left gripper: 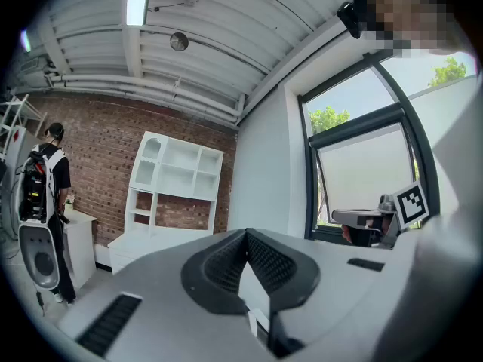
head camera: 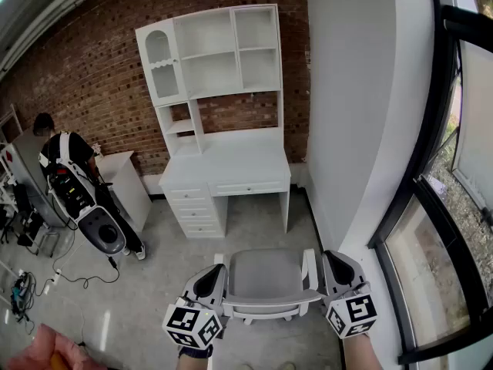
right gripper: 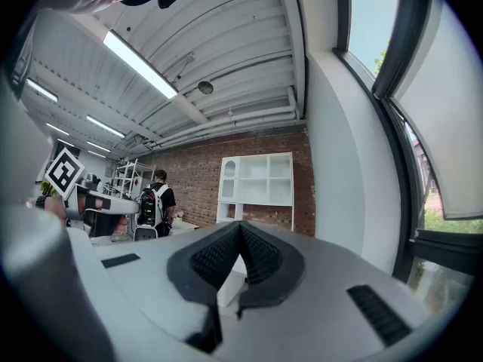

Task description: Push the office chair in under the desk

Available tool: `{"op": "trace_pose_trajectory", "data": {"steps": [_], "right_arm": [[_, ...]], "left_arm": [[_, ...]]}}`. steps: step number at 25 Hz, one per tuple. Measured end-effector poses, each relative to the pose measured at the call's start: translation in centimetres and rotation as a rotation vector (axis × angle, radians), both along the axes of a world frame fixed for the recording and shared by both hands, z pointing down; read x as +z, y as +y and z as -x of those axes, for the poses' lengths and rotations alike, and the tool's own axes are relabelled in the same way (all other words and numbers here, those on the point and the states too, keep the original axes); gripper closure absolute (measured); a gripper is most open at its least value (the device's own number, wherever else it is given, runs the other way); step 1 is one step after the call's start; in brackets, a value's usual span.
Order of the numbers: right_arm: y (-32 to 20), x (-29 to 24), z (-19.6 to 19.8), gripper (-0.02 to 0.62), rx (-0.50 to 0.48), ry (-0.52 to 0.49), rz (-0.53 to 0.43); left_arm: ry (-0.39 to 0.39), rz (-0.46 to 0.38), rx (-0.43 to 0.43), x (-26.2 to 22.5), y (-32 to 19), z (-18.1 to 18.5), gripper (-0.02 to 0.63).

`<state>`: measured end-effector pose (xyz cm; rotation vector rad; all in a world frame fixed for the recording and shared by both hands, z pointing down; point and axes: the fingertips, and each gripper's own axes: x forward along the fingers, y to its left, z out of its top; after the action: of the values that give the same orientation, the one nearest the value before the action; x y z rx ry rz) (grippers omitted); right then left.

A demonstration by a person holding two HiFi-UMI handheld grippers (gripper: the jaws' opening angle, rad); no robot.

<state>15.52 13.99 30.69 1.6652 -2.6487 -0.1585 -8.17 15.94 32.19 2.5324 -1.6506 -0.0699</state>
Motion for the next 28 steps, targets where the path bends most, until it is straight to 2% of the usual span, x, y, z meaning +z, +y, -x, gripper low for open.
{"op": "trace_pose_trajectory", "data": {"steps": [9,14,20,28], "right_arm": [[0.3,0.1,-0.3,0.594,0.009,0.001,0.001],[-0.3,1.7,-2.0,0.592,0.039,-0.057,0.050],[-0.2,4.6,-3.5,0.592,0.047,-0.088,0.110],[0.6,12.0,-5.2,0.591,0.054,-0.085,0.262]], "left_arm": [[0.004,0.011,0.004,0.4,0.2,-0.3,0.600],[-0.008,0.021,-0.023,1.8,-0.2,-0.1,0.600],[-0.009,0.100,-0.053,6.5,-0.6,0.4,0.600],[-0.023,0.198,-0.085,11.9,0.9,-0.2,0.600]]}}
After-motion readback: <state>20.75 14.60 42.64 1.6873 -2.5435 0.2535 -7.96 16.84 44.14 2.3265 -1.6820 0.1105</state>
